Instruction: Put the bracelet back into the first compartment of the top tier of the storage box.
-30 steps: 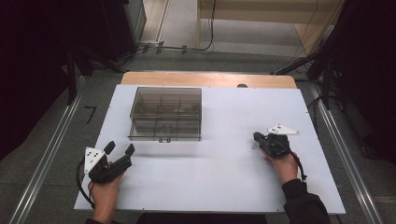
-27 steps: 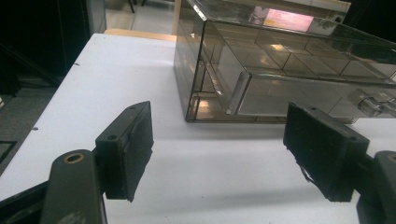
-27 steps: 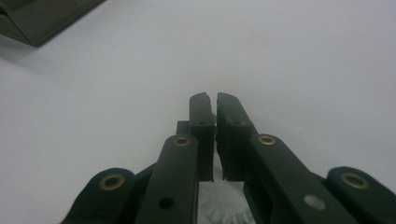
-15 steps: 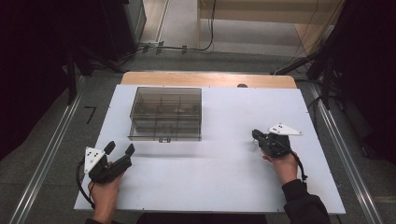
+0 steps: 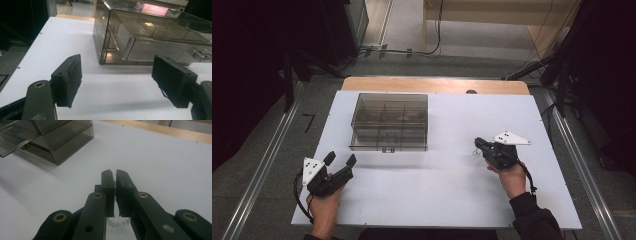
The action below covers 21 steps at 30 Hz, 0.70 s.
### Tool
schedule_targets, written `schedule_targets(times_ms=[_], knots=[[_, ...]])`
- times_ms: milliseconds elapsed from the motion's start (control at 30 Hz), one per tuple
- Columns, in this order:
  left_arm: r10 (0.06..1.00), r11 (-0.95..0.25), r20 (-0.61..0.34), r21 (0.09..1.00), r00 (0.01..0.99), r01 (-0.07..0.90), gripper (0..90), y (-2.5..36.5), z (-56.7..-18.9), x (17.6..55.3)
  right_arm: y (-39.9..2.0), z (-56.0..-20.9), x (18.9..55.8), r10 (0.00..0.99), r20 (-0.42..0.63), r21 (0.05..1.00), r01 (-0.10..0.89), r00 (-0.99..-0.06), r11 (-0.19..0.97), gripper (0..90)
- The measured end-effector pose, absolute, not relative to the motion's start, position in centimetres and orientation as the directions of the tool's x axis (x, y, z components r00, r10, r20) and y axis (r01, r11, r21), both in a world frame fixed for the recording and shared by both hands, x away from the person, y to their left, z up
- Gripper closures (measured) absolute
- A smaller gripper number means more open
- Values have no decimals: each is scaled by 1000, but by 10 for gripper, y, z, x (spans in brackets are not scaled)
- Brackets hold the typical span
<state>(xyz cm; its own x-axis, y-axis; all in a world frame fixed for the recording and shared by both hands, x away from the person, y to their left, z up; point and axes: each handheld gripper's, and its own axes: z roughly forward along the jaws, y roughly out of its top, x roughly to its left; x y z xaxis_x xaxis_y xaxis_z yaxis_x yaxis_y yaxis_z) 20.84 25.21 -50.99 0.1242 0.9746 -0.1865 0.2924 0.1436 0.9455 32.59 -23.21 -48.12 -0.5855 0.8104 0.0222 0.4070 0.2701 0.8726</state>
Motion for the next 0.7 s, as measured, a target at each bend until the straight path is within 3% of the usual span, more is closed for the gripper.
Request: schedule_targets(times_ms=[700], knots=[[974,142,-186,945,126,295,246,252,-510,208,-203,-470,322,763,20,884,368,-646,289,834]])
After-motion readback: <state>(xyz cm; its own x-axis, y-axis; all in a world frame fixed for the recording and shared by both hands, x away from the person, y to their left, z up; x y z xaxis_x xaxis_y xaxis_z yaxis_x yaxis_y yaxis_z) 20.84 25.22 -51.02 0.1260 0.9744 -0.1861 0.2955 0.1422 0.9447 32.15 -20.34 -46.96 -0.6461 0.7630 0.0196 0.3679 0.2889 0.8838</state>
